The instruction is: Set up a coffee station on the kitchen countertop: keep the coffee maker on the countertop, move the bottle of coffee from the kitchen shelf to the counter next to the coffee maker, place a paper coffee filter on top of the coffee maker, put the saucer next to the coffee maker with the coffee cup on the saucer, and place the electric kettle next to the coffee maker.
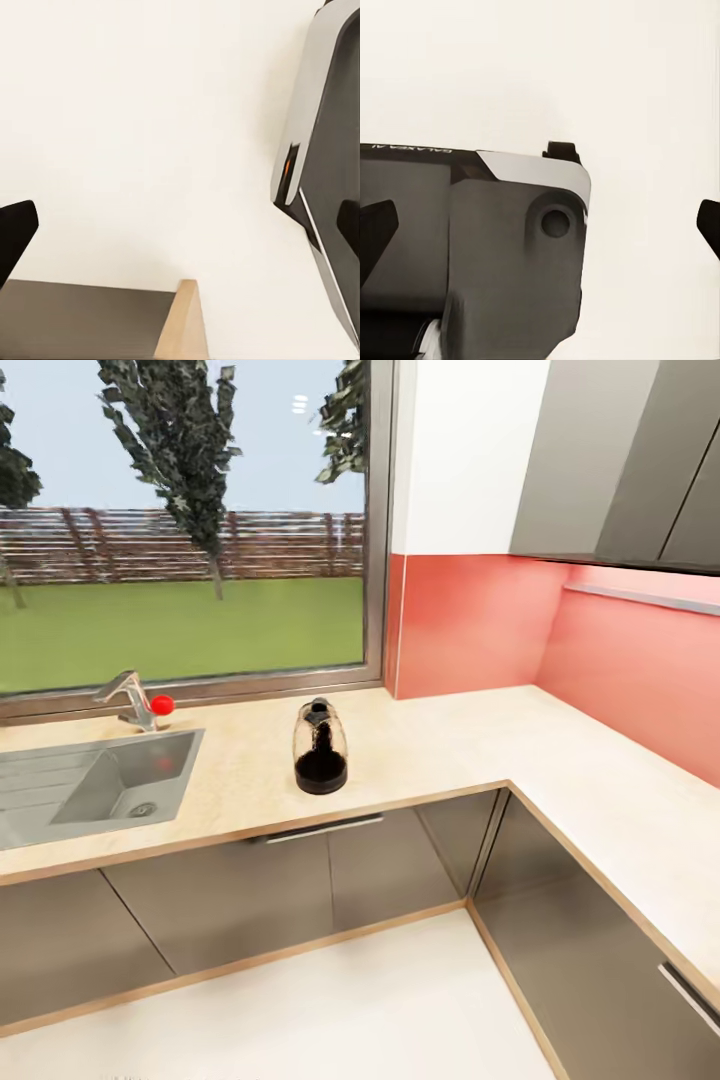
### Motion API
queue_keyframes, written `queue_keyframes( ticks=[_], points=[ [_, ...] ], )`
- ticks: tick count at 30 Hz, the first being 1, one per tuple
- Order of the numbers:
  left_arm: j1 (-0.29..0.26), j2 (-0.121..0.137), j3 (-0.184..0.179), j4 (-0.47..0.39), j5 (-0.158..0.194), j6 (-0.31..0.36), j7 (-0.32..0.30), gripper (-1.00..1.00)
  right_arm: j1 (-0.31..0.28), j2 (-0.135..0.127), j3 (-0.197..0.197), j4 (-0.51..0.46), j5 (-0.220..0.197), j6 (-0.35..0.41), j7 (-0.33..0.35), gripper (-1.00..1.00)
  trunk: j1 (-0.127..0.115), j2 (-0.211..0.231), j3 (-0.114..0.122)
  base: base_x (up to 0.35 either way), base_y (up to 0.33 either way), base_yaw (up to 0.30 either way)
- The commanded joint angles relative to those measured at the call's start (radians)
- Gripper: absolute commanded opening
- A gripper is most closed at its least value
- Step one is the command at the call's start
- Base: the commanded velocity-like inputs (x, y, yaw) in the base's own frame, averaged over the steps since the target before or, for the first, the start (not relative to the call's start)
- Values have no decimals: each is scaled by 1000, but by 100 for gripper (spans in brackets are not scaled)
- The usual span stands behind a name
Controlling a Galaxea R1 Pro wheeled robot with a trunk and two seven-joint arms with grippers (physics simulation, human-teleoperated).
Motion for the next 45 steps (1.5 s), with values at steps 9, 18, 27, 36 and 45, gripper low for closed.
queue_keyframes(
  ticks=[9,18,27,36,45],
  points=[
    [6,0,4,0,-4,2,3,100,0,0,9,-2,-10,6,-1,100,1,-2,-6,76,-264,239],
    [6,-1,20,-2,1,6,68,100,0,2,10,-3,8,6,-4,100,1,-2,-9,8,-272,248],
    [5,-10,13,-5,-2,6,106,100,0,3,10,-3,26,6,-7,100,1,-2,-7,-39,-270,265],
    [1,-17,13,-7,-2,6,109,100,0,4,8,-6,20,4,-9,100,1,-2,-5,-143,-113,31],
    [1,-13,14,-5,-5,6,109,100,0,8,8,-8,20,4,-9,100,1,-2,-5,-5,-2,0]
  ],
)
